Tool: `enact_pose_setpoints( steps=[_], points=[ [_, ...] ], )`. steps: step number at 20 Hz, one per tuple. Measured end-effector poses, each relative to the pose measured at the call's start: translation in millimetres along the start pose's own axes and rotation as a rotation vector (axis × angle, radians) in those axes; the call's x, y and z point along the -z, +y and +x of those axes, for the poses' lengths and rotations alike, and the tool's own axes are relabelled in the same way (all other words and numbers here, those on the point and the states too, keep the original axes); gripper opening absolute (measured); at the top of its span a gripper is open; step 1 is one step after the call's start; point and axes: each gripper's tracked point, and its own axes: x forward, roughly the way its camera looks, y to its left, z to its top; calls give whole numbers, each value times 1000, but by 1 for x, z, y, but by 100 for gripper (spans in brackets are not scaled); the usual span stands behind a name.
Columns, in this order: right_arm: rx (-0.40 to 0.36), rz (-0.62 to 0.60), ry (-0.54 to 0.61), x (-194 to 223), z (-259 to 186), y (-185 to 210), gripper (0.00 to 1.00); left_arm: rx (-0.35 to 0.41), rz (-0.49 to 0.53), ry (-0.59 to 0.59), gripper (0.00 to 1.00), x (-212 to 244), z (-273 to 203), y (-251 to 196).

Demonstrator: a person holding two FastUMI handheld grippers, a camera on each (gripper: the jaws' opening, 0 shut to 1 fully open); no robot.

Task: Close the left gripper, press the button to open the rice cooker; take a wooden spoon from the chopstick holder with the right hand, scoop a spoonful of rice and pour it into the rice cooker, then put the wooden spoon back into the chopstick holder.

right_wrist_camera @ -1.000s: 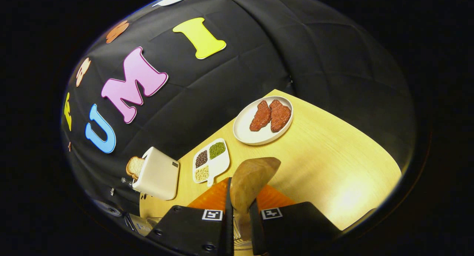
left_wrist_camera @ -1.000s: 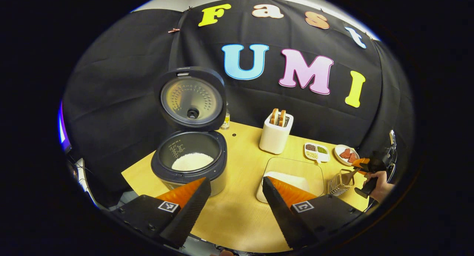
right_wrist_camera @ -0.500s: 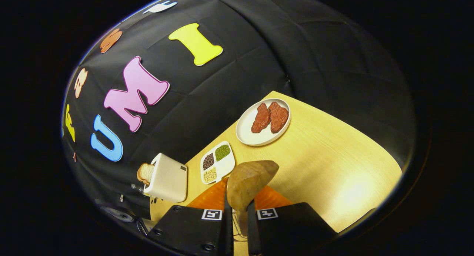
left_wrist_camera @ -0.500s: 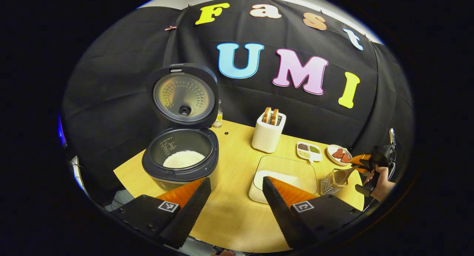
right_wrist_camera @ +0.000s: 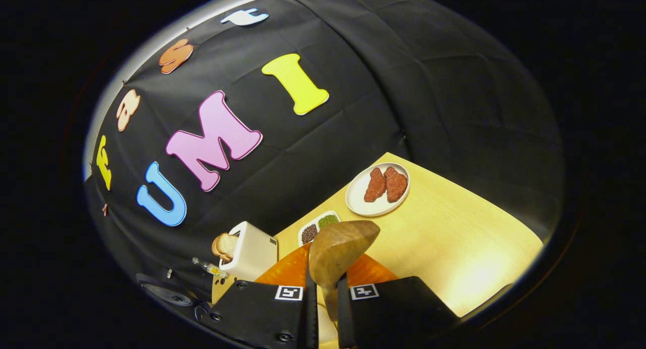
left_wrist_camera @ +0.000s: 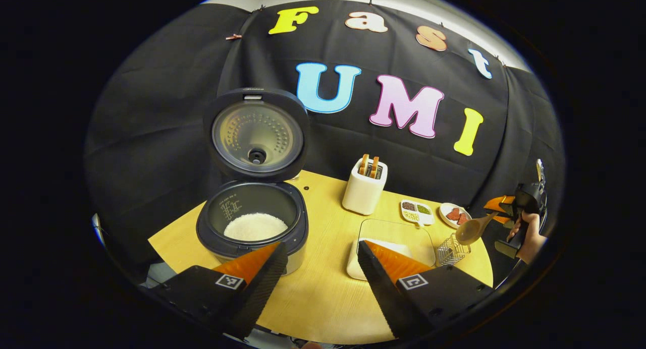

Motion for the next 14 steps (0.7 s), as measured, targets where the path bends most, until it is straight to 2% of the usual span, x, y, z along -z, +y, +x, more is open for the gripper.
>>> enact_pose_setpoints(
  steps=[6,7,8,11,14],
  points=[
    [-112,-79,33,47,-25,76,19,32,-33,21,95,13,3,40],
    [-125,-98,41,58,-25,88,14,31,-33,26,95,15,2,47],
    [-136,-126,47,68,-25,97,19,30,-25,31,95,16,1,52],
    [-163,-240,62,100,-20,119,19,43,6,11,95,6,-2,62],
    [-158,-342,59,127,-6,123,19,79,39,1,95,4,0,63]
  ],
)
